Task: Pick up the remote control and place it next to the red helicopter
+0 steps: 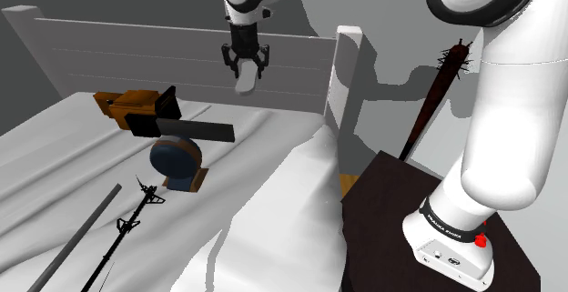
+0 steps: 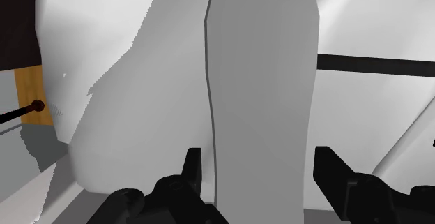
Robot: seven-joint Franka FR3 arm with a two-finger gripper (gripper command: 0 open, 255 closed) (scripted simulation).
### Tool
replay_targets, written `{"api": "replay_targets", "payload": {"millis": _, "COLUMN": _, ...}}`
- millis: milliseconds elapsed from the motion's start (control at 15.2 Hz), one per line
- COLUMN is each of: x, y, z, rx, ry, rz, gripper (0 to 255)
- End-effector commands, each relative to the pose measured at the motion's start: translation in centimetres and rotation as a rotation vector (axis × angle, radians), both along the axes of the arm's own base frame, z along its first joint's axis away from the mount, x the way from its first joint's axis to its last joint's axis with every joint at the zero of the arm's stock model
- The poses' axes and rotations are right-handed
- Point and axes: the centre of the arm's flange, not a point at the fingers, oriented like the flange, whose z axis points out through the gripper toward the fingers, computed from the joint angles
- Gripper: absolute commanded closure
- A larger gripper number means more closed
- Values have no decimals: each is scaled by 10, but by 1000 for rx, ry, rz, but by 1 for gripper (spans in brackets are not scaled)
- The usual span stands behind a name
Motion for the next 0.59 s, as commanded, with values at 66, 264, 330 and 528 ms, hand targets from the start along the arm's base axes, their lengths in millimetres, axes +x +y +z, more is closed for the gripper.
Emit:
{"api": "replay_targets", "payload": {"millis": 66, "x": 1, "y": -1, "z": 17, "rx": 0, "ry": 0, "rz": 0, "gripper": 255}}
{"api": "replay_targets", "payload": {"millis": 264, "x": -7, "y": 10, "z": 23, "rx": 0, "ry": 0, "rz": 0, "gripper": 255}}
{"api": "replay_targets", "payload": {"millis": 330, "x": -15, "y": 20, "z": 23, "rx": 0, "ry": 0, "rz": 0, "gripper": 255}}
{"api": "replay_targets", "payload": {"millis": 528, "x": -38, "y": 52, "z": 23, "rx": 0, "ry": 0, "rz": 0, "gripper": 255}}
